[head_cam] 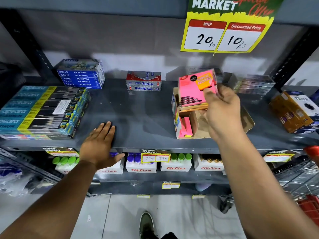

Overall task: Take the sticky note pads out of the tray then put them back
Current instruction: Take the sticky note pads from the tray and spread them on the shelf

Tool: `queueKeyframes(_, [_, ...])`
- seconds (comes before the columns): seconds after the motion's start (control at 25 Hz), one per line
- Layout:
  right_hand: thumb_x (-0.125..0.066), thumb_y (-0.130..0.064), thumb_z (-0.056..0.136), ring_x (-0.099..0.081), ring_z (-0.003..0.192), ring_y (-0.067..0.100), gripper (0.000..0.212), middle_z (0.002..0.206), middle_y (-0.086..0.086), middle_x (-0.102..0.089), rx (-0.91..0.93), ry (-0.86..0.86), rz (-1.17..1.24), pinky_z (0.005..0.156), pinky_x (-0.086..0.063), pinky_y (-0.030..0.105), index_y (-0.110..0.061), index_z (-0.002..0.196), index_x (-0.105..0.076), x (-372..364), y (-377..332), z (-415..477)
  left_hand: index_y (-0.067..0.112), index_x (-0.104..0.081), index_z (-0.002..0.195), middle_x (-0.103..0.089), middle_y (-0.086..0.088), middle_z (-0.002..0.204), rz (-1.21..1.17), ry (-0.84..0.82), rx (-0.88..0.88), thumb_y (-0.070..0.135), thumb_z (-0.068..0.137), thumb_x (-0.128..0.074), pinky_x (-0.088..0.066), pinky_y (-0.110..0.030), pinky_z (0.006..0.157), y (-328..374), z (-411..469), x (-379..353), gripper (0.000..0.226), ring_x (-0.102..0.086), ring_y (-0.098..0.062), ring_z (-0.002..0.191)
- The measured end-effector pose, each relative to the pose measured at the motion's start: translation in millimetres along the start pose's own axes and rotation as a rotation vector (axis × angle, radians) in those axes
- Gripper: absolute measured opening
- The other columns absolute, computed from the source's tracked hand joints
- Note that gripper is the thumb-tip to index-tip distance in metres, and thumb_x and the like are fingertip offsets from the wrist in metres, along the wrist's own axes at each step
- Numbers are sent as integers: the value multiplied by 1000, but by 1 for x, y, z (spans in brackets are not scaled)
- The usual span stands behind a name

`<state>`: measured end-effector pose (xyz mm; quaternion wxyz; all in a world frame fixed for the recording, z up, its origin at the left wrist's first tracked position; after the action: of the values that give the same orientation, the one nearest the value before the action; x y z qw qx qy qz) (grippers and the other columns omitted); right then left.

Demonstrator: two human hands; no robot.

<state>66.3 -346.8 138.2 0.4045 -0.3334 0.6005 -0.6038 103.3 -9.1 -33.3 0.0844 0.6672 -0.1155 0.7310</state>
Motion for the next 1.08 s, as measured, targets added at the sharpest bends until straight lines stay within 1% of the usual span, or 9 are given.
queueKeyframes(0.16, [-51,-6,97,-64,69,15,19,79,1,-68,-207,-85,146,62,-47,27,-17,83,-60,-48,34,-30,6,-34,142,-34,-16,152,6,0,-17,77,61,-49,-31,-50,111,2,-3,1,108,-34,-35,138])
queueKeyframes(0.28, [-53,-5,95,-65,72,18,18,78,1,-70,-361,-57,204,70,-50,35,-16,83,-61,-66,83,-53,8,-32,143,-30,-14,154,-15,-5,-5,75,61,-48,-29,-48,113,0,-2,1,108,-30,-33,141])
queueKeyframes(0.44, [-58,-13,94,-58,78,23,17,79,4,-67,-544,33,198,72,-43,38,-17,78,-61,-68,139,-74,6,-32,143,-28,-14,154,16,5,-8,77,63,-45,-26,-46,113,0,-2,1,107,-29,-32,141])
queueKeyframes(0.6, [-60,-15,94,-66,87,21,15,89,2,-72,-553,89,168,89,-50,44,-18,79,-62,-62,150,-77,6,-29,145,-27,-14,155,55,8,-8,80,66,-38,-23,-44,114,0,-2,1,108,-27,-31,142])
queueKeyframes(0.72, [-62,-18,93,-68,94,23,11,94,4,-74,-523,84,105,93,-52,48,-19,81,-62,-60,149,-72,6,-27,145,-25,-13,156,60,7,-3,81,67,-36,-23,-44,115,0,-2,1,108,-25,-30,143])
queueKeyframes(0.8, [-65,-20,91,-69,97,26,10,97,6,-74,-505,82,68,93,-53,51,-20,82,-63,-59,147,-71,7,-26,146,-24,-13,156,62,4,-2,81,68,-36,-22,-43,115,0,-2,0,108,-24,-30,143])
queueKeyframes(0.88, [-64,-21,91,-69,95,26,9,96,6,-74,-490,75,44,88,-55,47,-19,82,-64,-59,143,-70,7,-25,146,-23,-13,156,69,-1,-5,81,68,-36,-21,-43,116,0,-2,0,108,-23,-30,144])
queueKeyframes(1.0, [-58,-21,96,-60,71,15,10,83,0,-67,-517,74,50,66,-47,31,-17,87,-61,-60,136,-72,6,-26,146,-24,-14,156,56,-9,-14,80,68,-38,-24,-45,116,0,-1,-1,108,-24,-31,143])
queueKeyframes(1.08, [-55,-18,97,-49,68,7,8,77,-7,-57,-572,105,80,73,-39,31,-16,89,-55,-59,130,-75,6,-28,145,-25,-14,156,29,-8,-17,78,68,-42,-25,-46,115,-1,-2,-1,106,-24,-32,143])
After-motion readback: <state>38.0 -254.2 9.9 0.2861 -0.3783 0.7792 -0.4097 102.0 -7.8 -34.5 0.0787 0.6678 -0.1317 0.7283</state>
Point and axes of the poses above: each hand's wrist, its own z-axis towards the middle knuckle, its own x-axis out of the back of the hand, y = z × x, the point moved 8 cm from there along z, towards the middle knuckle
